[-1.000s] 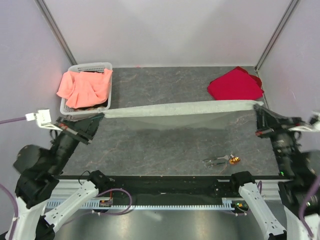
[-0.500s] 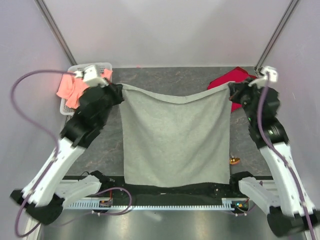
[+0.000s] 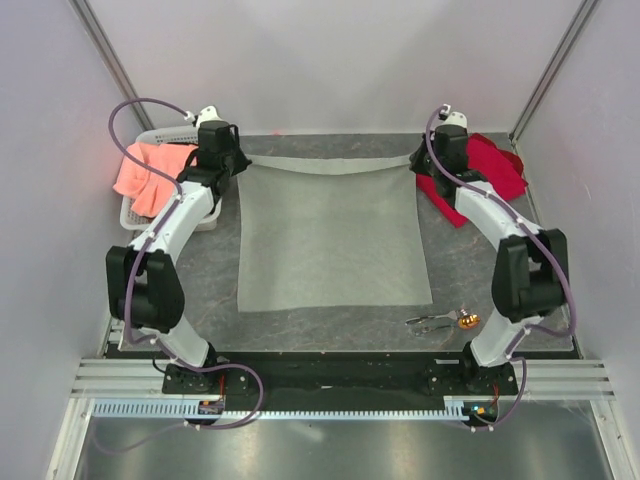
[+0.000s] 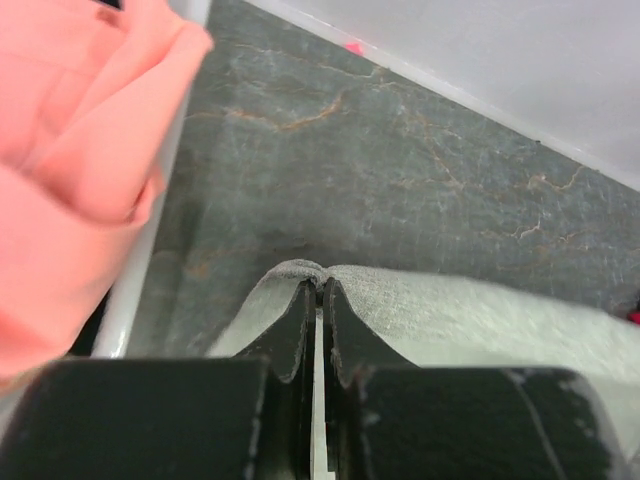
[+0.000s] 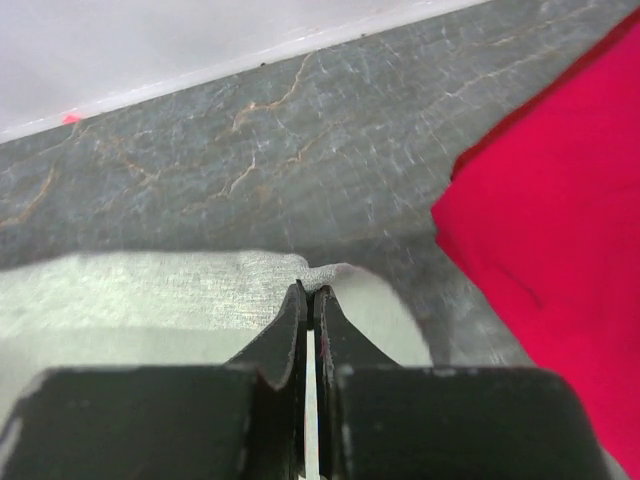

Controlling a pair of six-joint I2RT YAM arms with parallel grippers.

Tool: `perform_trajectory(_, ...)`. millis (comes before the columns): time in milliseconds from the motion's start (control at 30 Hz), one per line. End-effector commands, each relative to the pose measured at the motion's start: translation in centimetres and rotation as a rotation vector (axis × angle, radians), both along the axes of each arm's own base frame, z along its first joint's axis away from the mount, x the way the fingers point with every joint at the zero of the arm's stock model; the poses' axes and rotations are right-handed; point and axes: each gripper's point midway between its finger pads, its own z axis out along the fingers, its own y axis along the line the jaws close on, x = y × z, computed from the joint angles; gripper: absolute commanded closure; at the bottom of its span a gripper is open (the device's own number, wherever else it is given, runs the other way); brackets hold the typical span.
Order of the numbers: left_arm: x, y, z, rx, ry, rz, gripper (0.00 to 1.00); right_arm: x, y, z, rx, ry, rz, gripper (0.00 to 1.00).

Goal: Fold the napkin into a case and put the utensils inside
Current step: Fold and flatten the napkin at the center of the board.

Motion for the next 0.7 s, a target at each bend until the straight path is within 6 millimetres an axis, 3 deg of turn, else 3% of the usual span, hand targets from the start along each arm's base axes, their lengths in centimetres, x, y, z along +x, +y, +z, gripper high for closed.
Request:
perform_trajectory(0,3.8,-1.3,2.6,-0.013,-0.129,-0.116,0.98,4.2,1.6,2.8,0.065,-0.118,0.049,1.0)
perform_trajectory(33,4.1,-1.5,2.6,-0.021,-0.133,-0.128,0.98,4.9,1.7,1.2,0.065,-0.088,0.052,1.0)
perform_trajectory(133,4.0,-1.9,1.7,-0.034,-0.112,-0.149,0.98,5.6,2.4,-0.1,0.072,-0.042,0.077,1.0)
perform_trajectory(233,2.6,-0.9,-0.1,-0.044,-0.032,-0.084,0.98,4.7,2.2,-0.8,0.086,-0.004,0.068,1.0)
perform_trajectory(333,-0.3,-0.5,-3.2,-0.085,0.125,-0.031,0.98,2.2,1.9,-1.8,0.102,0.072,0.063,1.0)
perform_trajectory(367,-1.3,-0.5,-2.9,-0.105,0.139,-0.018,0.98,0.6,1.6,-3.5,0.098,0.134,0.058,1.0)
perform_trajectory(400,-2.4,-0.1,-3.6,-0.109,0.174,0.007,0.98,-0.5,1.4,-2.7,0.099,0.135,0.054,1.0)
perform_trajectory(433,-4.4,0.2,-5.6,-0.113,0.246,0.027,0.98,-1.4,1.4,-3.0,0.103,0.154,0.049,1.0)
perform_trajectory(467,-5.6,0.3,-4.7,-0.133,0.235,0.041,0.98,-3.3,0.9,-4.9,0.092,0.223,0.036,1.0)
perform_trajectory(533,-8.3,0.4,-6.1,-0.141,0.297,0.042,0.98,-5.1,0.1,-4.3,0.073,0.235,0.025,1.0)
perform_trajectory(567,-9.1,0.4,-6.2,-0.15,0.306,0.041,0.98,-6.8,-0.4,-5.6,0.059,0.299,0.015,1.0)
perform_trajectory(600,-10.0,-0.1,-5.3,-0.166,0.293,0.005,0.98,-7.7,-0.7,-4.7,0.057,0.287,0.011,1.0)
perform_trajectory(633,-11.0,-0.1,-6.2,-0.165,0.319,-0.008,0.98,-8.6,-0.6,-4.9,0.06,0.301,0.018,1.0)
perform_trajectory(667,-12.0,-0.2,-6.6,-0.164,0.341,-0.019,0.98,-10.2,-0.7,-6.2,0.054,0.347,0.032,1.0)
